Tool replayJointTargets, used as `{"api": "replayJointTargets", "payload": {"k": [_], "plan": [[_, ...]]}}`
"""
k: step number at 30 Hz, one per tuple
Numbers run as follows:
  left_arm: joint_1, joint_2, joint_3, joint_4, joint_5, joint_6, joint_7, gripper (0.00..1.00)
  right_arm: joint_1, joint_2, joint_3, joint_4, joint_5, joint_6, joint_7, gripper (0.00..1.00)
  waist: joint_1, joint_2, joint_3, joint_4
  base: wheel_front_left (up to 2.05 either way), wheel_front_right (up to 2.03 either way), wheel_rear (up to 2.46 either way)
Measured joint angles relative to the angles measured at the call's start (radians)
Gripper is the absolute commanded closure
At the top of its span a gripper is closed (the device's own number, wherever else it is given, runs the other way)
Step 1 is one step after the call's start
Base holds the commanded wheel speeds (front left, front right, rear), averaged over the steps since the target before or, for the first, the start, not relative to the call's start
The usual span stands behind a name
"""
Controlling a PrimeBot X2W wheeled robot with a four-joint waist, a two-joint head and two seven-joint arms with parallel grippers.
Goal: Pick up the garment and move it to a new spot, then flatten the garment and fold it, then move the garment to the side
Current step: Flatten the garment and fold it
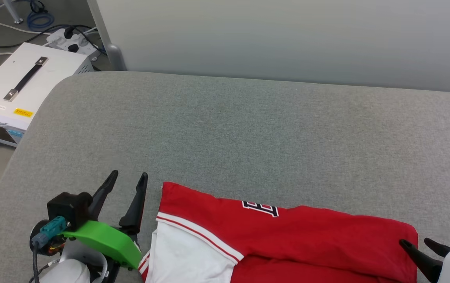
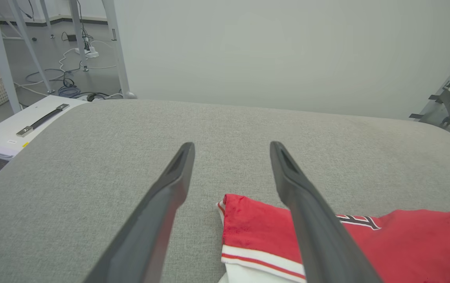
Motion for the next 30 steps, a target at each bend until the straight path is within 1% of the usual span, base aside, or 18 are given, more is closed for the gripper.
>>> {"api": "replayJointTargets", "payload": {"k": [3, 7, 9, 12, 18, 23, 28, 29, 30], "plan": [[0.003, -0.030, 0.051, 0.023, 0.048, -0.012, -0.014, 0.00, 0.009, 0.095, -0.070, 0.006, -0.093, 0.000, 0.055, 0.00, 0.0000, 0.0000, 0.011, 0.000, 0.00, 0.00, 0.00], [0.023, -0.086, 0.167, 0.018, 0.160, -0.044, -0.015, 0.00, 0.008, 0.187, -0.127, 0.013, -0.167, 0.000, 0.097, 0.00, 0.0000, 0.0000, 0.029, 0.002, 0.00, 0.00, 0.00], [0.047, -0.117, 0.215, 0.024, 0.198, -0.069, -0.015, 0.00, 0.007, 0.217, -0.145, 0.022, -0.202, 0.000, 0.110, 0.00, 0.0000, 0.0000, 0.039, 0.002, 0.00, 0.00, 0.00], [0.083, -0.166, 0.281, 0.039, 0.246, -0.118, -0.015, 0.00, -0.002, 0.252, -0.170, 0.045, -0.236, 0.000, 0.123, 0.00, 0.0000, 0.0000, 0.055, 0.003, 0.00, 0.00, 0.00], [0.100, -0.238, 0.366, 0.069, 0.319, -0.197, -0.015, 0.00, -0.035, 0.284, -0.193, 0.121, -0.261, 0.000, 0.134, 0.00, 0.0000, 0.0000, 0.084, 0.010, 0.00, 0.00, 0.00], [0.100, -0.278, 0.414, 0.094, 0.358, -0.251, -0.015, 0.00, -0.059, 0.291, -0.189, 0.189, -0.259, 0.000, 0.130, 0.00, 0.0000, 0.0000, 0.103, 0.019, 0.00, 0.00, 0.00], [0.100, -0.311, 0.454, 0.117, 0.399, -0.289, -0.015, 0.00, -0.081, 0.294, -0.160, 0.252, -0.239, -0.001, 0.119, 0.00, 0.0000, 0.0000, 0.118, 0.025, 0.00, 0.00, 0.00], [0.099, -0.324, 0.469, 0.126, 0.411, -0.308, -0.015, 0.00, -0.094, 0.283, -0.125, 0.276, -0.229, -0.002, 0.112, 0.00, 0.0000, 0.0000, 0.123, 0.026, 0.00, 0.00, 0.00], [0.099, -0.329, 0.474, 0.131, 0.416, -0.311, -0.015, 0.00, -0.098, 0.279, -0.114, 0.281, -0.222, -0.005, 0.110, 0.00, 0.0000, 0.0000, 0.124, 0.026, 0.00, 0.00, 0.00]]}}
